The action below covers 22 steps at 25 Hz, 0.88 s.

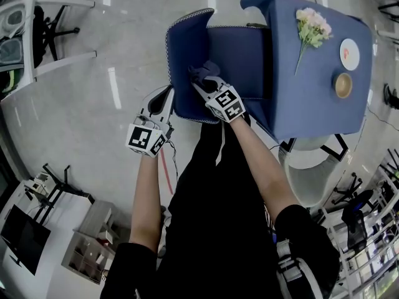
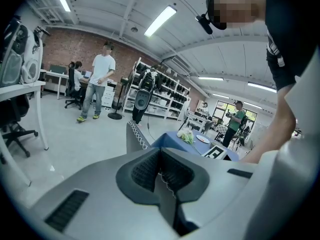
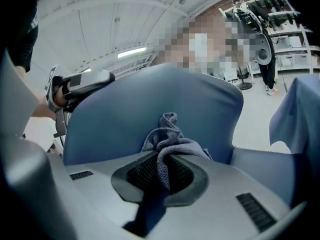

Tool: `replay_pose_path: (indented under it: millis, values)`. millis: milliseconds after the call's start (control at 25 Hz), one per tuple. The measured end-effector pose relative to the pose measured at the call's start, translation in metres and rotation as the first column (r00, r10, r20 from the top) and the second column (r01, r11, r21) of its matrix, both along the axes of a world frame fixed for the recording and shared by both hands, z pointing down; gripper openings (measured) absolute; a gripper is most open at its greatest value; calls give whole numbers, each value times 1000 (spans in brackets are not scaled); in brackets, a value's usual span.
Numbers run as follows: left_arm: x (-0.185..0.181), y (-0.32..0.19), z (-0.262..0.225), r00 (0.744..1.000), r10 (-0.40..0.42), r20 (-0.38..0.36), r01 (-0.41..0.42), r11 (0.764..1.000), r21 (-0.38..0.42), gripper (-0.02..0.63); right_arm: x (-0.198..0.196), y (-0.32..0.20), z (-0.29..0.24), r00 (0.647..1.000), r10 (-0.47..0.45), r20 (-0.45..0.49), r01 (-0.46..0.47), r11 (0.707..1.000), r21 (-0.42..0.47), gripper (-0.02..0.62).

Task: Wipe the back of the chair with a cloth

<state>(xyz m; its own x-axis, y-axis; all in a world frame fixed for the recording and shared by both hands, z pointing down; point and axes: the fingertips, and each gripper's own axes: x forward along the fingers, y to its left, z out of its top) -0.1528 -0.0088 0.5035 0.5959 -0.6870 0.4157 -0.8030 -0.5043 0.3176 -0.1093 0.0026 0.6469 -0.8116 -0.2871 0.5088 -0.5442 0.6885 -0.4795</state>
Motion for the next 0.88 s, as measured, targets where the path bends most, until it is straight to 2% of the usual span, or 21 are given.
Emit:
replay_pose_path:
  millis: [520, 880]
  values:
    - [1, 2, -2, 1000, 17, 9, -17, 1000, -7, 25, 8, 43, 1, 994, -105, 11, 106, 991, -85, 57]
    - [2, 1, -1, 1000, -6, 8, 6, 1000, 1, 25, 17, 68, 6, 984, -177, 4, 177, 979, -99, 57]
